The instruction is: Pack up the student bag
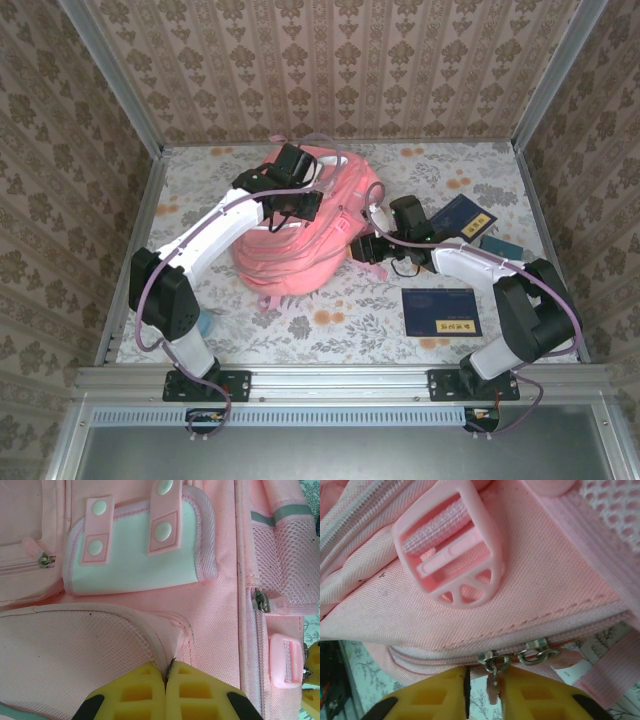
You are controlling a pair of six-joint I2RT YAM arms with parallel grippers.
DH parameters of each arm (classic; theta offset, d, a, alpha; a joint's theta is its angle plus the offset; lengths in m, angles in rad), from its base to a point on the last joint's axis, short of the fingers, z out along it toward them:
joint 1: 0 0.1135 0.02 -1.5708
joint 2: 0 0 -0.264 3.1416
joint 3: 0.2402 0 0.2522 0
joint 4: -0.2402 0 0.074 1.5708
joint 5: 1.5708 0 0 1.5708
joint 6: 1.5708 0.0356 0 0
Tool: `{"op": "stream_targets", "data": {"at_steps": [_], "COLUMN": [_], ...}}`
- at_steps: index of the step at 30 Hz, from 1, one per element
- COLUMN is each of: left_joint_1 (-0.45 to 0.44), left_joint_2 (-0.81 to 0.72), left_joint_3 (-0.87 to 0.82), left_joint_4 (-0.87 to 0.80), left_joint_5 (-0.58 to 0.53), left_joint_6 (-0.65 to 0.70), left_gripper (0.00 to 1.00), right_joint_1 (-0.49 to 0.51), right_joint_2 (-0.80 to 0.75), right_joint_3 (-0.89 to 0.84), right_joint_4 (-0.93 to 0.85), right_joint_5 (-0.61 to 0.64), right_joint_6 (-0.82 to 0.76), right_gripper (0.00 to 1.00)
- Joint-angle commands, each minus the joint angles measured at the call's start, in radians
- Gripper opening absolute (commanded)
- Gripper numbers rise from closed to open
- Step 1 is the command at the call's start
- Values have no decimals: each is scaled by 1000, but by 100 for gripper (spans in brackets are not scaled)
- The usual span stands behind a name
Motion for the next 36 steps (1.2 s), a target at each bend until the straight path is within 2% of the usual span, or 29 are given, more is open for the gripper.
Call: {"op": "stream_targets", "data": {"at_steps": [1,4,6,13,18,24,28,30,36], "left_joint_1": [3,6,11,14,14,25,45,55,60], "left_joint_2": [-49,-42,-34,31,81,99,64,36,-57], "left_joint_3": [12,14,13,13,18,37,50,35,-91], "left_joint_4": [96,103,115,194,252,251,202,179,181], "left_joint_5": [16,4,0,-20,-2,72,167,181,230], "left_joint_6": [-14,-45,-79,-239,-342,-350,-253,-190,55], "left_gripper": [0,0,0,0,0,0,41,54,62], "right_joint_1": [11,25,41,158,254,239,160,119,25], "right_joint_2": [16,3,-16,-95,-100,-121,-170,-179,-145], "right_joint_3": [29,29,18,-57,-80,-96,-102,-102,-82], "right_joint_4": [-13,-37,-43,-19,35,98,106,108,98], "right_joint_5": [48,83,112,238,252,276,280,256,216], "right_joint_6": [-28,-41,-51,-82,-100,-35,39,69,124], "right_gripper": [13,3,0,0,0,0,0,0,0]}}
